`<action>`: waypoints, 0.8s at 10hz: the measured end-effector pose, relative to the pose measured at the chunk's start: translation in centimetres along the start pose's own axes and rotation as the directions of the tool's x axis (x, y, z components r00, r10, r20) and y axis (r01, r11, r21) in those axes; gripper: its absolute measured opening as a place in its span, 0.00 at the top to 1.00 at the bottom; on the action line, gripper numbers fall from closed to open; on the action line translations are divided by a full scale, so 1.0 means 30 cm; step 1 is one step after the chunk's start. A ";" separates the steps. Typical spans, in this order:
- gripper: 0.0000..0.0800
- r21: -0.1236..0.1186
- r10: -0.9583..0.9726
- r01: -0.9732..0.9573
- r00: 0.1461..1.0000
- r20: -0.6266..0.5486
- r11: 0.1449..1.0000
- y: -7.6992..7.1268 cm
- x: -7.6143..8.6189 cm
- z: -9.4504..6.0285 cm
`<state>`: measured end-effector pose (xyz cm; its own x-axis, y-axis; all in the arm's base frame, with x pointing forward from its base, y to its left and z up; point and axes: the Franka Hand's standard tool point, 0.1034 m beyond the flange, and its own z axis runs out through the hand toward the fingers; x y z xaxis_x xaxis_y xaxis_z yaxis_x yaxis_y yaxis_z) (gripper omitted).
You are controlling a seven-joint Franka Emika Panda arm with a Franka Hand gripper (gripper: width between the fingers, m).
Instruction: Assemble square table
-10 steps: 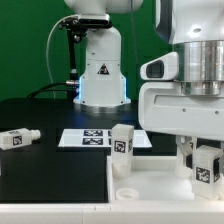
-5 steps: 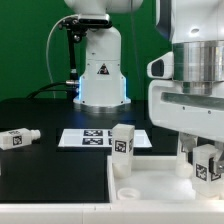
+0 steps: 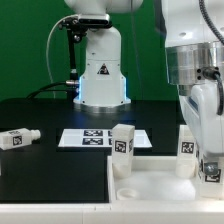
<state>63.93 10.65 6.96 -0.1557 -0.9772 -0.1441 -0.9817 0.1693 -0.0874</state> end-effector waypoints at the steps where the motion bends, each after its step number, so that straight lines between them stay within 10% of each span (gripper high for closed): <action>1: 0.55 0.000 -0.024 0.024 1.000 -0.001 1.000 0.000 0.001 0.000; 2: 0.55 0.000 -0.112 0.112 0.994 -0.005 0.994 -0.001 0.000 0.000; 3: 0.30 0.004 -0.285 0.285 0.959 -0.008 0.959 -0.005 -0.011 -0.002; 8: 0.19 -0.015 -0.679 0.678 0.734 -0.011 0.734 0.018 -0.034 0.004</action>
Offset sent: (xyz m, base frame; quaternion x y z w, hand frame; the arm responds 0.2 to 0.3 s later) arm -0.0062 0.0271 0.0025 -0.0026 -0.0522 -0.4023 0.9140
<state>63.58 11.73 6.93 0.5507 -0.8340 -0.0359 -0.8283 -0.5406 -0.1471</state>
